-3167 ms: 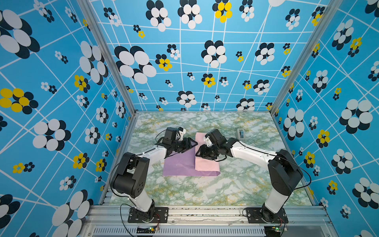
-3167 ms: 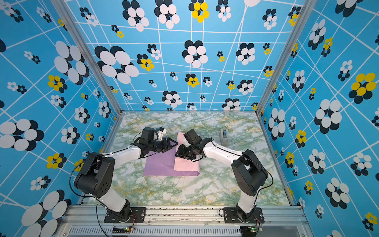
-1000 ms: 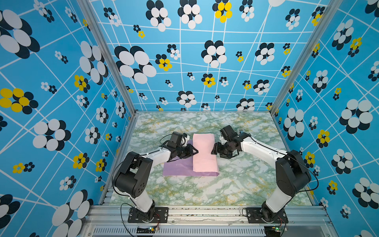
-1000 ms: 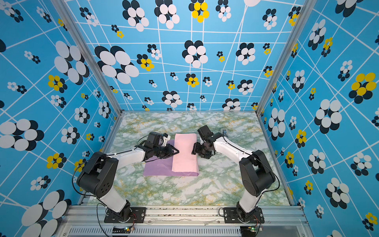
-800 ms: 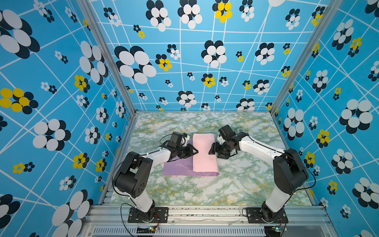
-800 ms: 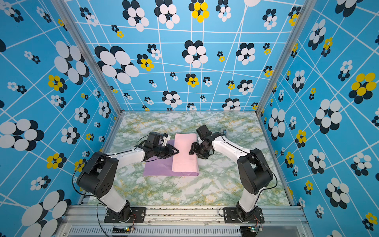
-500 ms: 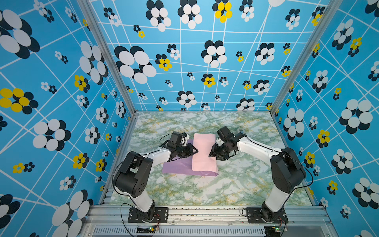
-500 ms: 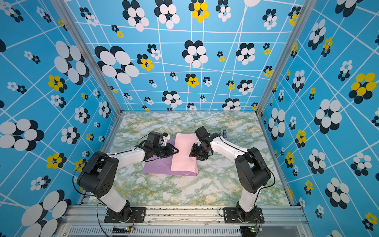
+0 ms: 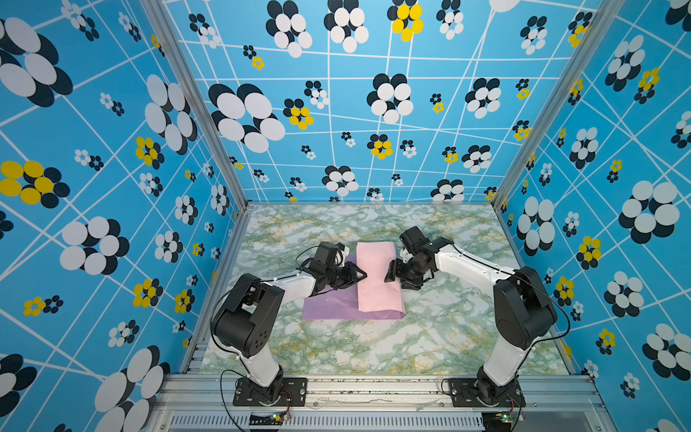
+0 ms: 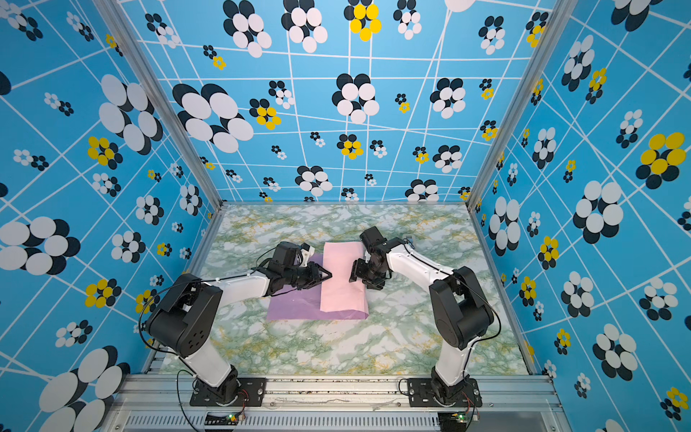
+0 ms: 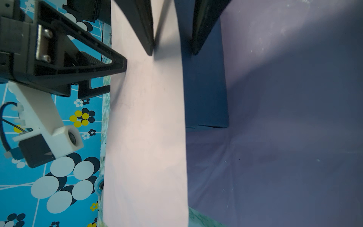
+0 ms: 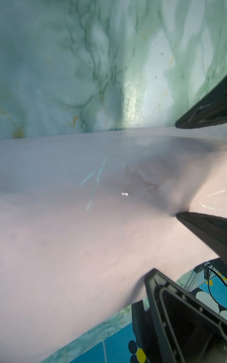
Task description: Wrap the gift box in paper
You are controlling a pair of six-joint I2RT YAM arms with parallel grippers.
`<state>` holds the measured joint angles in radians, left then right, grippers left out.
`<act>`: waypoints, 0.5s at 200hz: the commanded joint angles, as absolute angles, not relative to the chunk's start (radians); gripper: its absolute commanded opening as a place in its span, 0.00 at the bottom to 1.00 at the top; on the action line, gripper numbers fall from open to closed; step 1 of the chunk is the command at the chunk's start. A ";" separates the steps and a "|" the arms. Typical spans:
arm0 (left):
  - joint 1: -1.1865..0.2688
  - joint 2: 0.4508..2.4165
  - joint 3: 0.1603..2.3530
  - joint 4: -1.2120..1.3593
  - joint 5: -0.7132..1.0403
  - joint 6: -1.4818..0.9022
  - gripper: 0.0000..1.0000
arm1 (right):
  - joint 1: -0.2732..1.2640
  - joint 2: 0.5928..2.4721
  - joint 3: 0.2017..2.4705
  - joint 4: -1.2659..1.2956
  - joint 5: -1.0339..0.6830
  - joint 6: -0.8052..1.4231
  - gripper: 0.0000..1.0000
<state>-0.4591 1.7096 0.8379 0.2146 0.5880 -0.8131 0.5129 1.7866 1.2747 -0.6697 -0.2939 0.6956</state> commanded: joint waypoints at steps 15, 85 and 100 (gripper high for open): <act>-0.459 1.698 0.821 0.186 0.526 -0.828 0.40 | 0.506 1.821 1.278 -0.721 -0.250 0.660 0.65; -0.304 1.343 0.796 -0.416 0.283 -0.845 0.65 | 0.505 1.815 1.233 -0.716 -0.214 0.658 0.62; -0.246 1.264 0.745 -0.515 0.282 -0.894 0.68 | 0.505 1.812 1.233 -0.707 -0.224 0.660 0.62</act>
